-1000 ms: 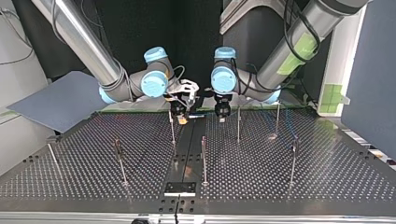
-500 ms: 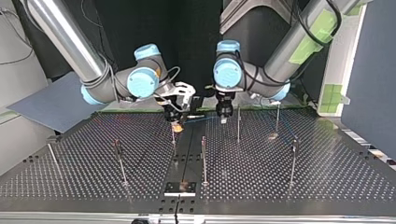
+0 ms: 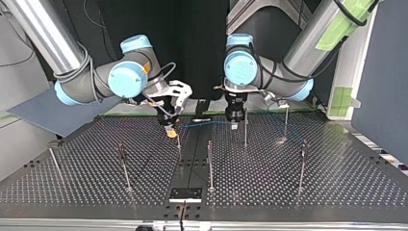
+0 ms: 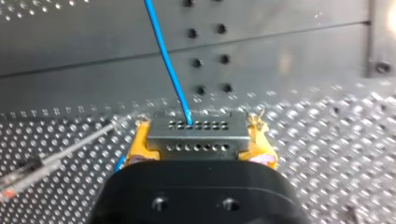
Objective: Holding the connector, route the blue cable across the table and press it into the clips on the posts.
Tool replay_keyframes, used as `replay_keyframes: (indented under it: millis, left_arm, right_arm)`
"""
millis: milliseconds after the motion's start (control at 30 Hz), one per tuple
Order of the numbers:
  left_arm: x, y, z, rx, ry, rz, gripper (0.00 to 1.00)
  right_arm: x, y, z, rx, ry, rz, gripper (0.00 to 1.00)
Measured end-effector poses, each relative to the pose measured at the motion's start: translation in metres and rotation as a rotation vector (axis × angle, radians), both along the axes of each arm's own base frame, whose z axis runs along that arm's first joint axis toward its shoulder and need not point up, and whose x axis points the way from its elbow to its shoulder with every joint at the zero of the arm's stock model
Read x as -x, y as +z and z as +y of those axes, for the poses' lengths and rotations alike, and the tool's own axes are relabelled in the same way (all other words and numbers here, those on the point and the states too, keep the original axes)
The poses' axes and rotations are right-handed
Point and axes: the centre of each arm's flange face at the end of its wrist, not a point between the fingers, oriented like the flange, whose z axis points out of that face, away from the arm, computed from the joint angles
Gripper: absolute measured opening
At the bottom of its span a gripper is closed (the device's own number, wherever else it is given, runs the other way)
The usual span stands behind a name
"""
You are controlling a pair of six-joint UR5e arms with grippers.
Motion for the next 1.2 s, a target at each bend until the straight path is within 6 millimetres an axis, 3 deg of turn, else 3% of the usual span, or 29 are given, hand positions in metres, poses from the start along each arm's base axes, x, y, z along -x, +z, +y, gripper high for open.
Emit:
replay_keyframes:
  millis: [167, 533, 867, 1000, 1200]
  left_arm:
    - [0.006, 0.023, 0.002, 0.012, -0.002, -0.030, 0.00]
    - [0.020, 0.093, 0.005, 0.038, -0.017, -0.114, 0.00]
    - [0.035, 0.146, 0.008, 0.075, -0.056, -0.214, 0.00]
    - [0.032, 0.149, 0.003, 0.076, -0.072, -0.230, 0.00]
    - [0.017, 0.132, -0.005, 0.080, -0.096, -0.220, 0.00]
  right_arm:
    - [0.013, 0.026, 0.008, 0.000, -0.009, 0.000, 0.00]
    - [0.034, 0.076, 0.029, 0.017, -0.013, -0.007, 0.00]
    - [0.052, 0.136, 0.045, 0.098, -0.003, -0.070, 0.00]
    - [0.056, 0.142, 0.044, 0.111, -0.006, -0.071, 0.00]
    - [0.051, 0.120, 0.031, 0.087, -0.007, -0.043, 0.00]
